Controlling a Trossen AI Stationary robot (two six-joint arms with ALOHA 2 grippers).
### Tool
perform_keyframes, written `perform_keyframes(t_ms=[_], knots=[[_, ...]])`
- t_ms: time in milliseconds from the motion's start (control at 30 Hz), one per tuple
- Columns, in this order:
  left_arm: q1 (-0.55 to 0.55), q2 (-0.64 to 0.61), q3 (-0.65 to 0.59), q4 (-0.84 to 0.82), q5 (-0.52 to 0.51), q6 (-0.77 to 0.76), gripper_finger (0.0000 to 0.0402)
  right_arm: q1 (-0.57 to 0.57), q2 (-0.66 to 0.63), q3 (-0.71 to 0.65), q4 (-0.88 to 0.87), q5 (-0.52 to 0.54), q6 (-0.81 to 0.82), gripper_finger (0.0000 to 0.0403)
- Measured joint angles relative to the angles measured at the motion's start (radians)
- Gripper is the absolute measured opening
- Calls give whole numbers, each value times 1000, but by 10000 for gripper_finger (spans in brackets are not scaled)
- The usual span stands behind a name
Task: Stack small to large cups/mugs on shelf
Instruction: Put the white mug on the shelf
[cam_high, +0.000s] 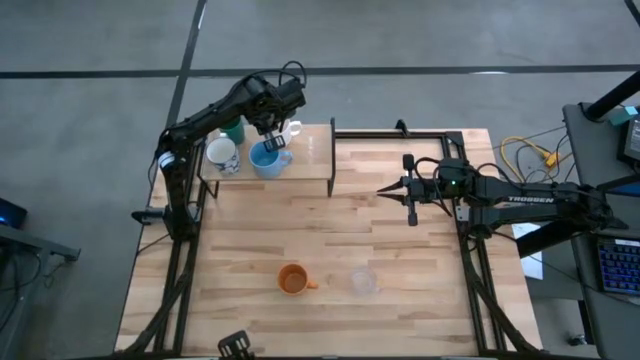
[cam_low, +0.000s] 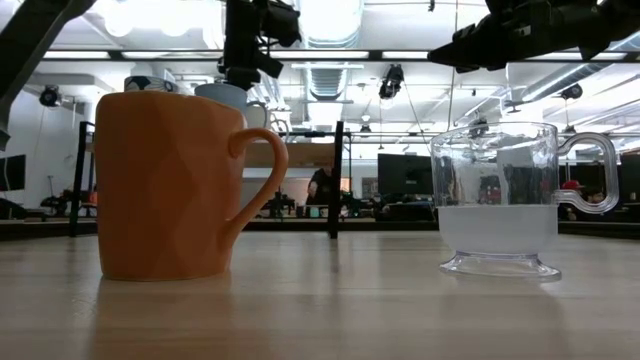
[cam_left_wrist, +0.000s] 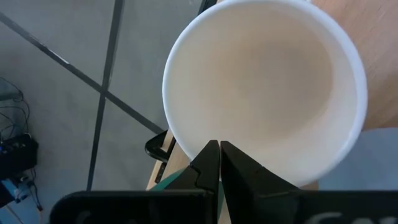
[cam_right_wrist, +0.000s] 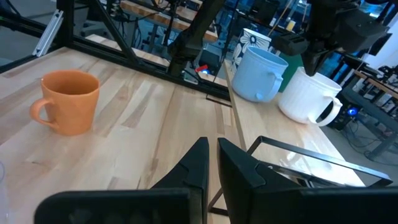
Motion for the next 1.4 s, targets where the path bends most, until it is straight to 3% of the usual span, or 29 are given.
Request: perform_keyframes(t_ms=[533,833,1033,1400], knots=[[-6,-3,66,0,-2,9,0,0,0,0,-3,0,-2,26],[-3,-5,78,63,180,164,0,0,0,0,-3,0,-3,26],[20,-6,78,63,205,287,0,0,0,0,-3,0,0,26],[55,-7,67,68,254,299,0,0,0,0,-3,0,0,26]])
